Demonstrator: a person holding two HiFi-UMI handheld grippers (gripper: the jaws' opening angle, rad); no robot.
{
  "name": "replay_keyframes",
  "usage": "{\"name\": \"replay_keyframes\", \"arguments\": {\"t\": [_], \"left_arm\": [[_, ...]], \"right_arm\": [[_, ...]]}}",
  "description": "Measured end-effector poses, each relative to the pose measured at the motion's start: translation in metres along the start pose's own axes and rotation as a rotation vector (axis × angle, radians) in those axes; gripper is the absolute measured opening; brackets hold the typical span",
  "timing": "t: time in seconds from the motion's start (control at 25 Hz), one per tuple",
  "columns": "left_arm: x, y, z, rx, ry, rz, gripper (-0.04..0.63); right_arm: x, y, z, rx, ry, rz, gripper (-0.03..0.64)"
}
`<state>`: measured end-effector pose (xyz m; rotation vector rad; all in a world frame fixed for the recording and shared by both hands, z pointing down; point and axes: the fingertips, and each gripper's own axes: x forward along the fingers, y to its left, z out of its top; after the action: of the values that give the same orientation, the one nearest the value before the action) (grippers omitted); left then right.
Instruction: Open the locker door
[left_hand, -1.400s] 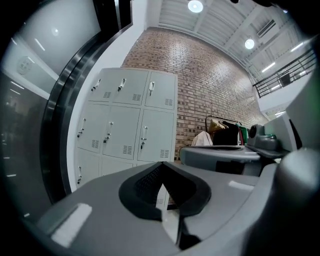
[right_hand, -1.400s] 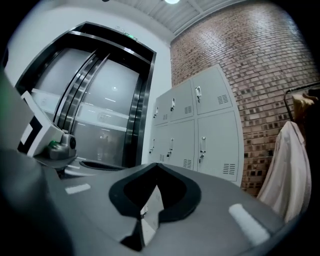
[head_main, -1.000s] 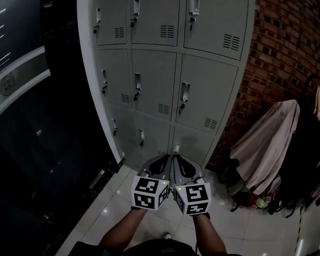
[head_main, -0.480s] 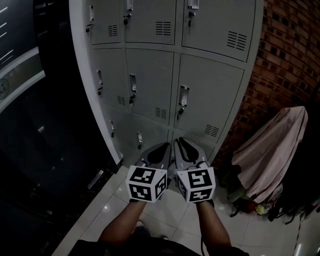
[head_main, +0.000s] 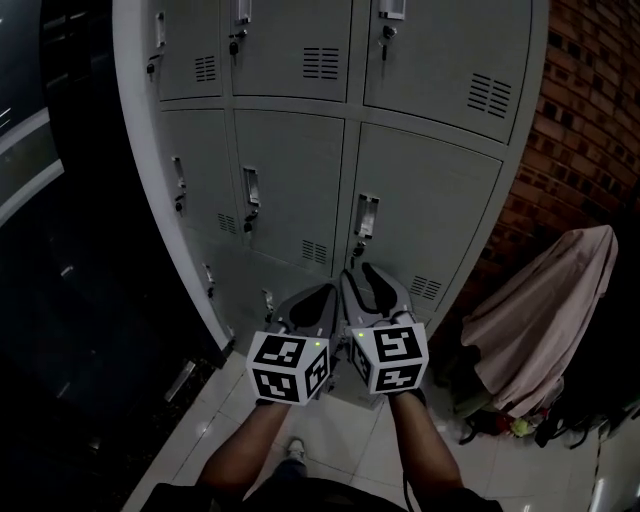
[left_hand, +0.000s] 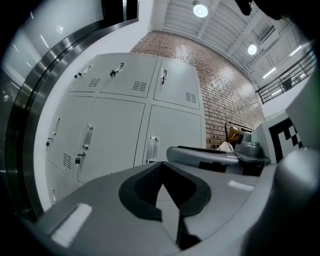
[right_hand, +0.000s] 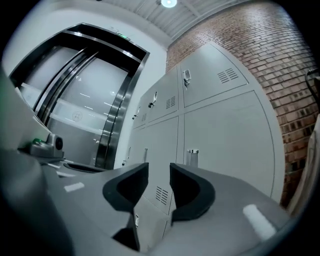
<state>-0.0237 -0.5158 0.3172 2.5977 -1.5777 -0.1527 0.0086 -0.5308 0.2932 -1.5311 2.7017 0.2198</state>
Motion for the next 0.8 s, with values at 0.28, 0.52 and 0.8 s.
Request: {"name": "replay_keyframes", "arguments": {"t": [0.28, 0.52, 0.8], "left_arm": [[0.048, 0.042, 0.012, -0.020, -0.010, -0.045, 0.005], [0.080, 0.061, 0.016, -0.030, -0.006, -0.100, 0.005], [0.102, 0.078, 0.019, -0.040, -0.009, -0.146, 0.005]], "right_arm": [[0.061, -0.027, -0.007, 0.011, 0.023, -0.069, 0.148], [0.094, -0.049, -0.012, 0.038, 0.037, -0.133, 0.185], [0.123, -0.068, -0.016, 0.086, 0.044, -0.178, 0.218]]}}
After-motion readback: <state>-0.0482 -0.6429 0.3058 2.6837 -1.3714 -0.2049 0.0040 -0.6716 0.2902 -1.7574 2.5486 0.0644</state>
